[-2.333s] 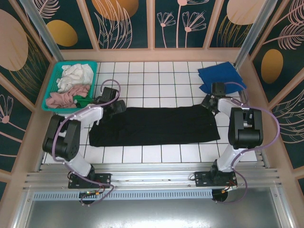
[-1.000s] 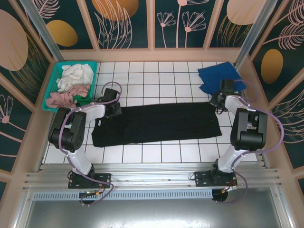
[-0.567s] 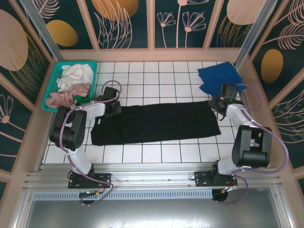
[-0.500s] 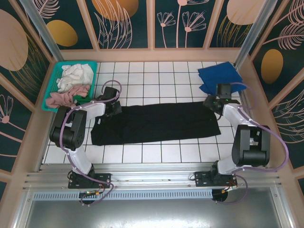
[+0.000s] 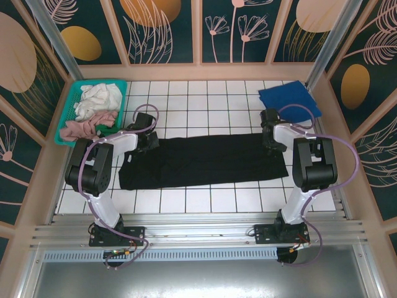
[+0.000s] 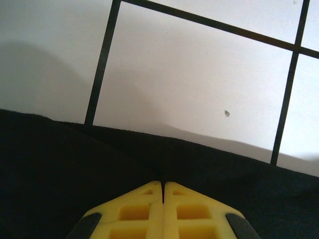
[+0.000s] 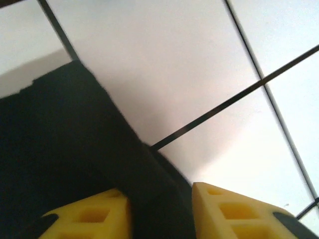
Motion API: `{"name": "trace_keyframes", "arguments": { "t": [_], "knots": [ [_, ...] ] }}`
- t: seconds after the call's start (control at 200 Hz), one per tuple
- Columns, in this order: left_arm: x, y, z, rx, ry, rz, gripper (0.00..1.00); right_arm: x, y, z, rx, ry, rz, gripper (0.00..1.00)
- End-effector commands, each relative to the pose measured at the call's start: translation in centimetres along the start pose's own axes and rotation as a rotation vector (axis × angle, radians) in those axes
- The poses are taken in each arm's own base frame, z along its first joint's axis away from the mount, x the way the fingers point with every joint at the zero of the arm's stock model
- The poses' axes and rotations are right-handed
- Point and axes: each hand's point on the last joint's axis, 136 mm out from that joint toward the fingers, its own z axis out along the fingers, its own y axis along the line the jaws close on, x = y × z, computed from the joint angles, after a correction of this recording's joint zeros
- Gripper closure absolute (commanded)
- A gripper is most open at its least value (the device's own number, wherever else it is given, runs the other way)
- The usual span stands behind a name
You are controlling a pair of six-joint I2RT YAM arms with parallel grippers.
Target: Fold and stack the t-shirts
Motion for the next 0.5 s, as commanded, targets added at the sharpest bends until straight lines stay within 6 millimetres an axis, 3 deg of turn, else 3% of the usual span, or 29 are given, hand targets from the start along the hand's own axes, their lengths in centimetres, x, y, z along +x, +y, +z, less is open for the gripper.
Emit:
{"name": "trace_keyframes", "arguments": {
  "t": [0.0,0.075,0.165,0.25,0.32,0.37,0.495],
  "knots": [
    [0.0,0.5,0.3,-0.024,0.018,0.013,0.95,-1.1,-2.1,-0.7,0.112,-0.035,-0.006,0.80],
    [0.0,0.6,0.0,-0.025,0.016,0.016,0.93,-1.5,-2.1,-1.0,0.097,-0.043,0.008,0.84],
    [-0.6,0.2,-1.2,-0.010,-0.001,0.017,0.82,-1.8,-1.6,-1.4,0.052,-0.051,0.020,0.90],
    [-1.3,-0.2,-3.0,0.017,-0.034,0.014,0.55,-1.9,-1.1,-1.7,-0.003,-0.059,0.041,0.96],
    [-1.7,-0.6,-5.3,0.055,-0.065,0.011,0.43,-1.8,-0.6,-1.8,-0.074,-0.053,0.071,1.00],
    [-1.4,-0.4,-6.7,0.066,-0.077,0.001,0.37,-1.9,-0.2,-1.9,-0.138,-0.048,0.099,1.00],
    [2.1,1.8,-8.9,0.058,-0.074,-0.037,0.28,-2.0,-0.1,-2.4,-0.265,-0.047,0.166,1.00]
  ]
}}
